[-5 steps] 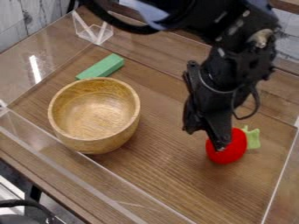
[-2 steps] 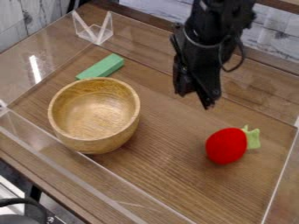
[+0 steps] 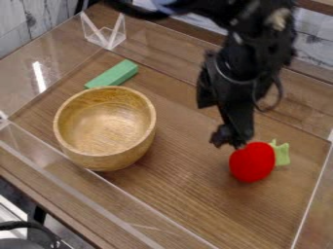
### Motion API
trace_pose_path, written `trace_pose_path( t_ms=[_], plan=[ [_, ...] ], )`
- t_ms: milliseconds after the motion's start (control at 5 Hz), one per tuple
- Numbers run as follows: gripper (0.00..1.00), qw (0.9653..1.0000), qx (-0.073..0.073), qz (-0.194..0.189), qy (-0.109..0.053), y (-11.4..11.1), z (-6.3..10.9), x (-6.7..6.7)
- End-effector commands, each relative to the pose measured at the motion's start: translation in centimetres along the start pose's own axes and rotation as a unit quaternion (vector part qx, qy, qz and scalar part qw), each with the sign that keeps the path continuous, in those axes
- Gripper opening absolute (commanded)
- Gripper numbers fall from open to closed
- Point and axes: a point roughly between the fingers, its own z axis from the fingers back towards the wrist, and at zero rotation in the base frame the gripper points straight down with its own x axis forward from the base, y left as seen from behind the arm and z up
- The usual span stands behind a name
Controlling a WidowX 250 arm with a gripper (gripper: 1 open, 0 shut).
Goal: Move the red fruit to the left side of the table
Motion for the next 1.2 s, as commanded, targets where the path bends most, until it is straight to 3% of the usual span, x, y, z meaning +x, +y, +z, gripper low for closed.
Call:
trace_pose_path(
  t_ms=[0,400,600,1000],
  plan=[
    [1.00,0.9996,0.001,-0.012,-0.027,-1.0,0.3,1.3],
    [1.00,0.9999,-0.001,0.008,-0.013,-3.1,-2.4,1.8],
    [0.00,0.9999,-0.002,0.014,-0.010,-3.4,-3.2,1.7],
    [0.00,0.9977,0.032,0.056,-0.018,-1.5,0.3,1.7]
  ],
)
